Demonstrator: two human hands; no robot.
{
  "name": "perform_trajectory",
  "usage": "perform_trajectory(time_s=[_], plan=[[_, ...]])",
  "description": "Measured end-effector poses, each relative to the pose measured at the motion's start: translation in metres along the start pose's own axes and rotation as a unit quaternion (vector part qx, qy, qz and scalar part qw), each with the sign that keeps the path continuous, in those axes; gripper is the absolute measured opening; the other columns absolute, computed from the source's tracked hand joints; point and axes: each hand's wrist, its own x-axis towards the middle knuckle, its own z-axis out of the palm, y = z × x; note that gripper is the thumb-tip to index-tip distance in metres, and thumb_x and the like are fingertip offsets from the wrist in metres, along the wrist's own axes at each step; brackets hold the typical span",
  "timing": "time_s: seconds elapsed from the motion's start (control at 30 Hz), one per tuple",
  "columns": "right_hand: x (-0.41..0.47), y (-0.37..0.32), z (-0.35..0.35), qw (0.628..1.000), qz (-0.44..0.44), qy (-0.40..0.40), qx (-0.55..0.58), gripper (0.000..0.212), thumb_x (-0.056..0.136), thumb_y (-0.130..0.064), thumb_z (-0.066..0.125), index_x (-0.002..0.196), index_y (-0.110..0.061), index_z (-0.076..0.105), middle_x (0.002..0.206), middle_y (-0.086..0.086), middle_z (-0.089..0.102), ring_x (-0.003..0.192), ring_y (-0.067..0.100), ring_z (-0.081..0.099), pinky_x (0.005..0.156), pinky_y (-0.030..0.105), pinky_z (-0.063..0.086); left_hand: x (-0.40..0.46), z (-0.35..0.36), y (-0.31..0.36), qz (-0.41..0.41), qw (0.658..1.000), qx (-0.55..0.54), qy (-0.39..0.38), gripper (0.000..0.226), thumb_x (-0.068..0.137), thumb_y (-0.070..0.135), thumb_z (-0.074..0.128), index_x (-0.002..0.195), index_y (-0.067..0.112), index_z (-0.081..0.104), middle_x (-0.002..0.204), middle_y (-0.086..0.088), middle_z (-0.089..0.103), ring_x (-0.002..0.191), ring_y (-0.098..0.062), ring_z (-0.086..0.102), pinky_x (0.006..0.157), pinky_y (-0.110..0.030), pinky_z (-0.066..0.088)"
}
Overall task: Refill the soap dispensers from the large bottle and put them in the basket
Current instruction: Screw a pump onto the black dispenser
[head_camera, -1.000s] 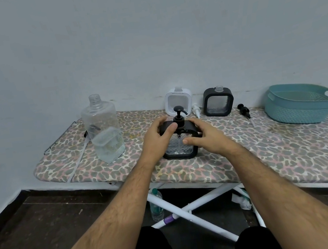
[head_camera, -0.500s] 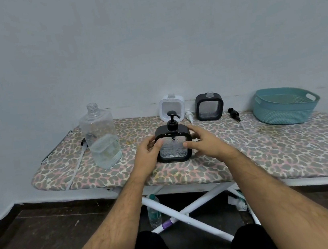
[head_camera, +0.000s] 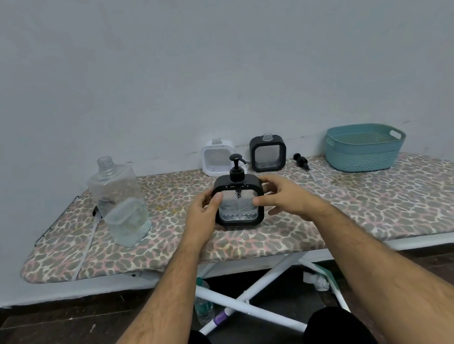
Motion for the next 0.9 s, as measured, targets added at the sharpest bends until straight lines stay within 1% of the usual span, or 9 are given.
perform_trajectory(time_s=[0.07, 0.2, 0.3, 0.43, 0.6, 0.67, 0.77, 0.8, 0.9], plan=[[-0.007, -0.002, -0.019, 1.000, 0.000, 0.000, 0.000, 0.053, 0.086, -0.015, 0.076, 0.134, -0.020, 0.055, 0.119, 0.009, 0.066, 0.103, 0.020, 0.067, 0.080, 0.035, 0.056, 0.003, 0.015, 0.006, 0.007, 1.000, -0.001, -0.013, 0.036, 0.099, 0.029, 0.056, 0.130, 0.012, 0.059, 0.119, -0.004, 0.068, 0.103, -0.017, 0.069, 0.088, -0.039, 0.059], [-0.022, -0.001, -0.059, 1.000, -0.008, 0.017, 0.011, 0.050, 0.082, -0.015, 0.080, 0.127, -0.021, 0.061, 0.116, 0.008, 0.069, 0.101, 0.017, 0.068, 0.083, 0.036, 0.057, 0.010, 0.050, 0.022, 0.014, 0.999, -0.027, -0.045, 0.028, 0.101, 0.026, 0.052, 0.123, 0.012, 0.063, 0.110, -0.004, 0.071, 0.094, -0.013, 0.072, 0.074, -0.027, 0.060], [-0.033, 0.002, -0.085, 0.998, -0.016, 0.056, 0.024, 0.045, 0.080, -0.012, 0.080, 0.121, -0.024, 0.064, 0.109, 0.007, 0.070, 0.094, 0.013, 0.068, 0.085, 0.040, 0.055, 0.020, 0.079, 0.034, 0.012, 0.997, -0.043, -0.065, 0.027, 0.101, 0.026, 0.053, 0.122, 0.012, 0.063, 0.110, -0.004, 0.071, 0.092, -0.012, 0.071, 0.076, -0.030, 0.060], [-0.043, 0.009, -0.119, 0.989, -0.039, 0.130, 0.051, 0.047, 0.072, -0.016, 0.085, 0.114, -0.026, 0.067, 0.109, 0.007, 0.072, 0.091, 0.017, 0.068, 0.078, 0.037, 0.056, 0.036, 0.126, 0.050, 0.016, 0.995, -0.048, -0.083, 0.029, 0.101, 0.028, 0.053, 0.123, 0.011, 0.061, 0.110, -0.003, 0.069, 0.093, -0.009, 0.069, 0.080, -0.031, 0.060], [-0.049, 0.021, -0.164, 0.973, -0.060, 0.212, 0.071, 0.039, 0.078, -0.012, 0.082, 0.110, -0.028, 0.067, 0.106, 0.001, 0.072, 0.091, 0.019, 0.069, 0.079, 0.040, 0.058, 0.065, 0.188, 0.066, 0.029, 0.992, -0.053, -0.107, 0.029, 0.098, 0.037, 0.056, 0.115, 0.016, 0.066, 0.109, -0.003, 0.072, 0.099, -0.016, 0.070, 0.091, -0.043, 0.057], [-0.050, 0.025, -0.183, 0.965, -0.065, 0.244, 0.070, 0.040, 0.077, -0.014, 0.084, 0.111, -0.027, 0.068, 0.107, 0.001, 0.072, 0.093, 0.023, 0.072, 0.081, 0.043, 0.060, 0.078, 0.214, 0.074, 0.038, 0.991, -0.060, -0.111, 0.026, 0.098, 0.035, 0.058, 0.110, 0.014, 0.067, 0.104, -0.005, 0.072, 0.094, -0.017, 0.069, 0.090, -0.044, 0.057], [-0.049, 0.029, -0.210, 0.953, -0.069, 0.287, 0.059, 0.039, 0.077, -0.015, 0.083, 0.111, -0.026, 0.068, 0.105, 0.000, 0.072, 0.088, 0.022, 0.072, 0.076, 0.040, 0.061, 0.100, 0.248, 0.083, 0.051, 0.989, -0.051, -0.126, 0.031, 0.096, 0.040, 0.060, 0.107, 0.012, 0.068, 0.100, -0.009, 0.072, 0.085, -0.021, 0.069, 0.081, -0.053, 0.058], [-0.047, 0.031, -0.219, 0.949, -0.070, 0.303, 0.052, 0.039, 0.077, -0.016, 0.084, 0.111, -0.025, 0.068, 0.104, -0.002, 0.072, 0.086, 0.021, 0.072, 0.075, 0.039, 0.060, 0.108, 0.261, 0.086, 0.054, 0.988, -0.050, -0.133, 0.032, 0.095, 0.041, 0.061, 0.107, 0.012, 0.068, 0.099, -0.009, 0.073, 0.085, -0.022, 0.069, 0.079, -0.053, 0.059], [-0.039, 0.036, -0.248, 0.932, -0.081, 0.352, 0.026, 0.039, 0.073, -0.017, 0.086, 0.108, -0.025, 0.069, 0.101, -0.004, 0.072, 0.085, 0.022, 0.071, 0.074, 0.035, 0.058, 0.133, 0.296, 0.092, 0.056, 0.985, -0.069, -0.149, 0.028, 0.097, 0.033, 0.061, 0.109, 0.009, 0.068, 0.101, -0.008, 0.073, 0.094, -0.022, 0.071, 0.081, -0.042, 0.060]])
